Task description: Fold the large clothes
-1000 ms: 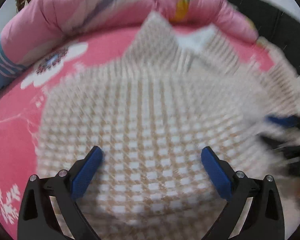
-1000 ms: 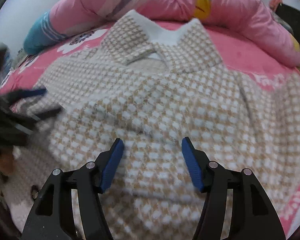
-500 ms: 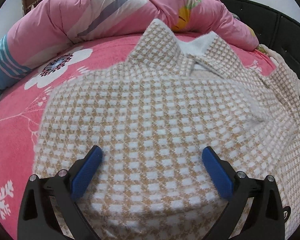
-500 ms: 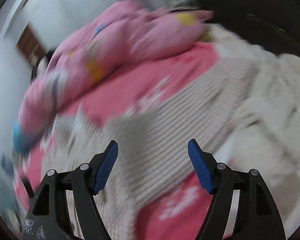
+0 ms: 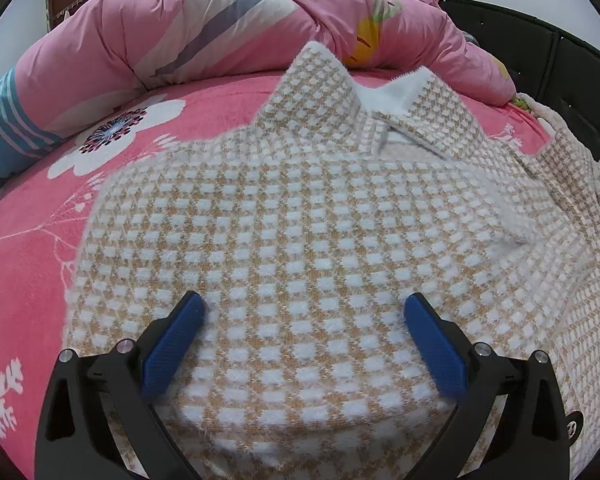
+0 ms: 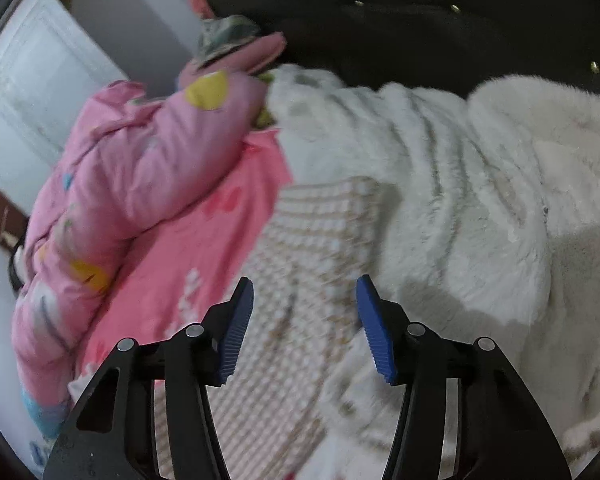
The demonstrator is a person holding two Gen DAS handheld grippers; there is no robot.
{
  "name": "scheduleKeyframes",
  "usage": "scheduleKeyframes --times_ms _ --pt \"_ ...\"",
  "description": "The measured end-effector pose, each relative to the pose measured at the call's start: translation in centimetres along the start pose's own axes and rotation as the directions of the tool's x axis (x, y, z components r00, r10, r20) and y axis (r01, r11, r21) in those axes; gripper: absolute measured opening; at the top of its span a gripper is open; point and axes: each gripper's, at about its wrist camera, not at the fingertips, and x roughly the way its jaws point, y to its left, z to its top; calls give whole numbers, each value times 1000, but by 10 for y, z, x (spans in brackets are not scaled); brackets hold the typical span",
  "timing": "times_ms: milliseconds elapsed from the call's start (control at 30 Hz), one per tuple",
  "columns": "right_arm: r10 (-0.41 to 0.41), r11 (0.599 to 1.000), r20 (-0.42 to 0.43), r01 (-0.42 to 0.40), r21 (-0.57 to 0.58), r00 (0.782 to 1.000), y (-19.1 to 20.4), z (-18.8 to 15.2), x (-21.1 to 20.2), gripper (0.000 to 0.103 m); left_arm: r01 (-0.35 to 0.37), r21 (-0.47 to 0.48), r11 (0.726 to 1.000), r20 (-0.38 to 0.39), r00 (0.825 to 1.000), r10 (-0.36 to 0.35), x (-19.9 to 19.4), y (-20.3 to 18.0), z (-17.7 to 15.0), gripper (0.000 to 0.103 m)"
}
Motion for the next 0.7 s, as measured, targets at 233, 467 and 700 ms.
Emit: scheduleKeyframes --times_ms 233,467,700 --pt "-25 1000 -14 25 16 1000 -9 12 30 37 -1 1 1000 0 1000 1 0 0 -1 99" --pt "-58 997 51 61 -50 997 1 11 24 22 -2 2 1000 3 1000 2 0 -1 -2 99" --pt "0 988 188 29 -150 982 32 -1 -50 20 -2 2 1000 5 1000 2 -1 0 -1 99"
